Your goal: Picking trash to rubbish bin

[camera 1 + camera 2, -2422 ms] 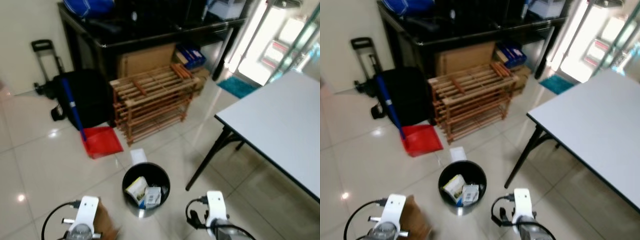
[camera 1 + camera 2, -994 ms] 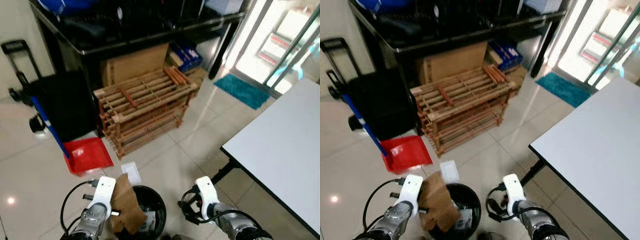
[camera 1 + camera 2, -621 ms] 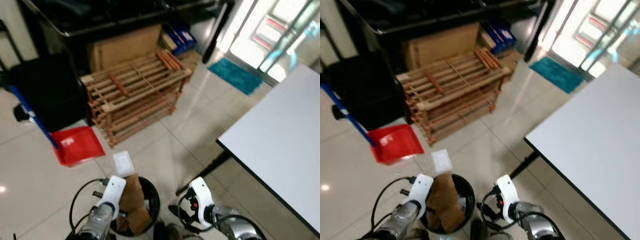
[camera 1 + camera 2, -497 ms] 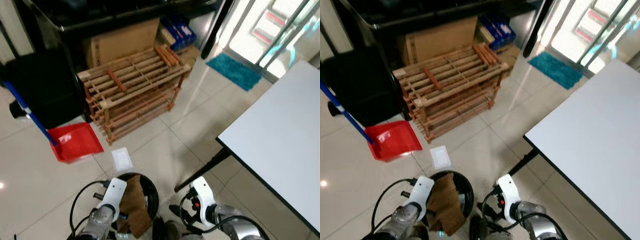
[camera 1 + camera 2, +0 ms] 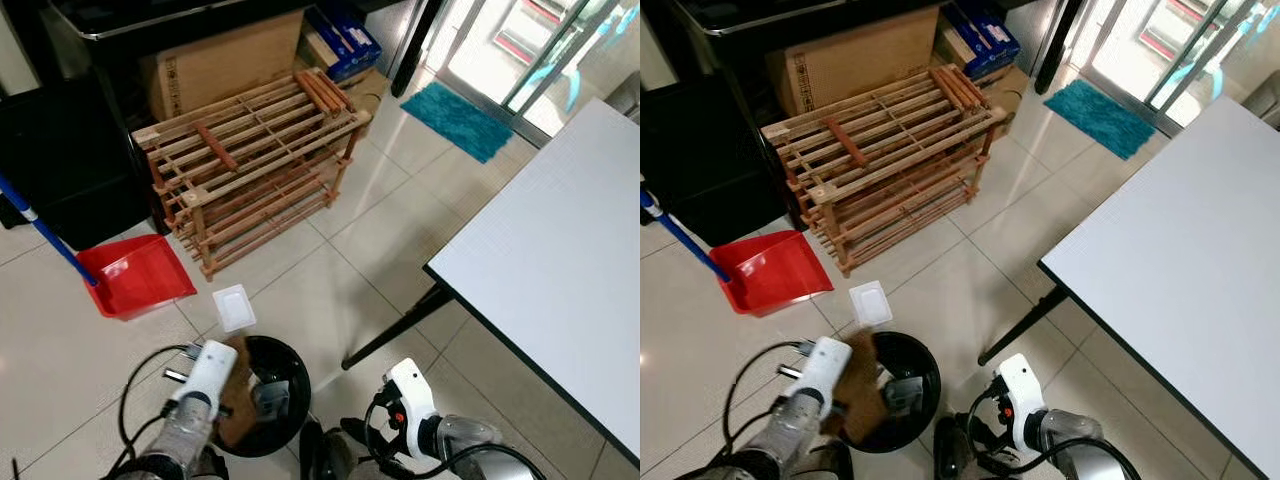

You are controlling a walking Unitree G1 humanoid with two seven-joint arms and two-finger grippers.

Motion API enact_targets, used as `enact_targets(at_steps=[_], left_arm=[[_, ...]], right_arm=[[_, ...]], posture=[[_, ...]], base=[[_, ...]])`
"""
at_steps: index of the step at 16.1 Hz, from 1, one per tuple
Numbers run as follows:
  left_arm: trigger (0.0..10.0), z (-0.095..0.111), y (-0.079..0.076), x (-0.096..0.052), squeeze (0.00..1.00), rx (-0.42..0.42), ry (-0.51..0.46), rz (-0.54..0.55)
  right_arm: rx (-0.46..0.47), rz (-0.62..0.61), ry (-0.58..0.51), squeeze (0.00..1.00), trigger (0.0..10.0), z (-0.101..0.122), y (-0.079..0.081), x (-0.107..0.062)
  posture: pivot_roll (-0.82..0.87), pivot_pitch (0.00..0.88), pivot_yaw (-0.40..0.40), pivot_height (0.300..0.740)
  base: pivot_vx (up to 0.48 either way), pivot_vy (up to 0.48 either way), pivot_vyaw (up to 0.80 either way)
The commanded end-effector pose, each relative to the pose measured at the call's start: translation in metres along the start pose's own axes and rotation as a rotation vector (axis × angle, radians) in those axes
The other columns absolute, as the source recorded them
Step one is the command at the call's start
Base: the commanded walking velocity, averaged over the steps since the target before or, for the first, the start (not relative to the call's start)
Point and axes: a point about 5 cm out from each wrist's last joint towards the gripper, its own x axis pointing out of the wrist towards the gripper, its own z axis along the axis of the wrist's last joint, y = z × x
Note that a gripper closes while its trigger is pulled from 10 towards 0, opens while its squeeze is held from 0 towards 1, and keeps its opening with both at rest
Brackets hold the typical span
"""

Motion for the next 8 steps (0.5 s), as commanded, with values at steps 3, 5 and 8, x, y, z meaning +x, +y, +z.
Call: enact_targets(at_steps=[3, 5, 8], left_arm=[[10.0, 0.005, -0.012, -0.002, 0.0, -0.024, -0.034, -0.018], [10.0, 0.012, -0.016, -0.001, 0.0, -0.022, -0.066, -0.023], [10.0, 0.016, -0.016, 0.0, 0.0, -0.019, -0.077, -0.019]], right_arm=[[0.015, -0.008, 0.007, 0.0, 10.0, -0.003, 0.002, -0.008], [0.011, -0.006, 0.006, 0.0, 10.0, -0.001, 0.006, -0.011], [0.011, -0.009, 0.005, 0.0, 10.0, 0.001, 0.006, -0.014]], posture=[[-0.22, 0.275, -0.2, 0.74], [-0.23, 0.288, -0.208, 0.74], [-0.23, 0.296, -0.209, 0.74]], base=[[0.0, 0.0, 0.0], [0.0, 0.0, 0.0], [0.0, 0.0, 0.0]])
